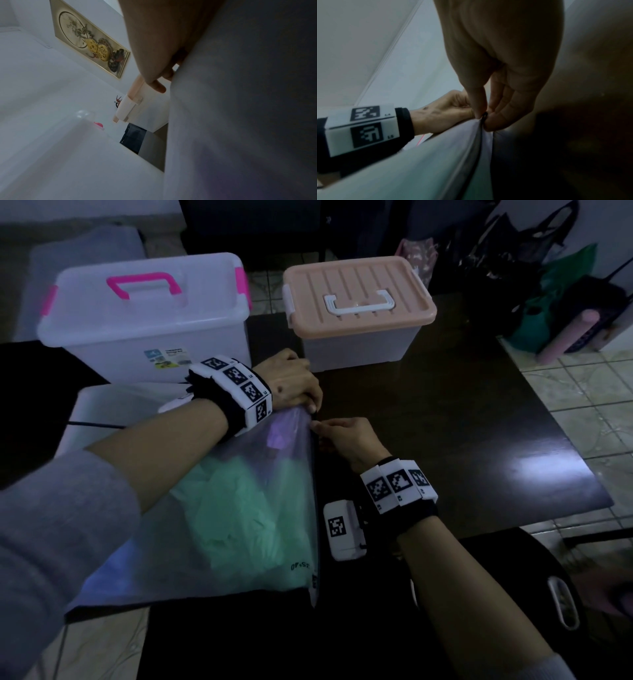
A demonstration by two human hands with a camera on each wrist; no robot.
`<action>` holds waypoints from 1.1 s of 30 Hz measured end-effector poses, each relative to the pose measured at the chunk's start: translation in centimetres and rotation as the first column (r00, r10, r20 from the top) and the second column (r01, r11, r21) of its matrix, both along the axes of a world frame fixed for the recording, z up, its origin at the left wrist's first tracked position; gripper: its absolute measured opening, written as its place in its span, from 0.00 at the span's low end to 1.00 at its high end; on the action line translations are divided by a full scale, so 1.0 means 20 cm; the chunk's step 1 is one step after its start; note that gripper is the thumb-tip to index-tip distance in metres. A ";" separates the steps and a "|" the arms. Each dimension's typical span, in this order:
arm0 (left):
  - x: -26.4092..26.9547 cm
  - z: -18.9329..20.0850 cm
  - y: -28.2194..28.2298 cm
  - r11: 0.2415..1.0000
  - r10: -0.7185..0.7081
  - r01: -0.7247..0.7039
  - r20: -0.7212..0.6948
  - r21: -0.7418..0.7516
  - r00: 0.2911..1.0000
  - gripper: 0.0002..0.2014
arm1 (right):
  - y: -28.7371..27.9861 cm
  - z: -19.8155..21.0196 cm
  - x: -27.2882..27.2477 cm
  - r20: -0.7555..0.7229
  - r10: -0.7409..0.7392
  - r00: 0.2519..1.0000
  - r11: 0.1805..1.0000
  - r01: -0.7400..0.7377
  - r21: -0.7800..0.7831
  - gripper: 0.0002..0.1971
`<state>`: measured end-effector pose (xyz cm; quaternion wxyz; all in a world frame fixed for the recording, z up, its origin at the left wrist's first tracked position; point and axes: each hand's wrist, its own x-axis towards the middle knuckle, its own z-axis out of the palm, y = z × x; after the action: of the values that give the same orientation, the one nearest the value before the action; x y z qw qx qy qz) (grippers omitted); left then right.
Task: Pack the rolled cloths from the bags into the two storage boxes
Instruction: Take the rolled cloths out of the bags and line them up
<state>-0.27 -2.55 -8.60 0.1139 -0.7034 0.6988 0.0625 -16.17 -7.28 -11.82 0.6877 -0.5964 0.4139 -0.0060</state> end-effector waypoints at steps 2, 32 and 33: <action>0.00 0.00 0.00 1.000 0.003 -0.003 -0.016 -0.002 1.000 0.09 | 0.01 -0.02 0.00 -0.014 -0.006 1.000 1.000 0.006 0.004 0.06; -0.01 0.08 -0.10 0.969 -0.087 0.074 0.046 0.236 0.995 0.08 | 0.00 -0.02 -0.04 -0.041 0.005 0.999 0.995 -0.001 0.101 0.05; -0.01 0.07 -0.10 0.967 -0.084 0.071 0.041 0.244 0.996 0.08 | 0.00 -0.02 -0.05 -0.044 0.012 0.999 0.994 -0.007 0.109 0.05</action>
<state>-0.47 -4.64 -7.15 0.2192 -0.6578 0.7097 0.1248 -17.07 -7.32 -12.20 0.7099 -0.5599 0.4260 0.0332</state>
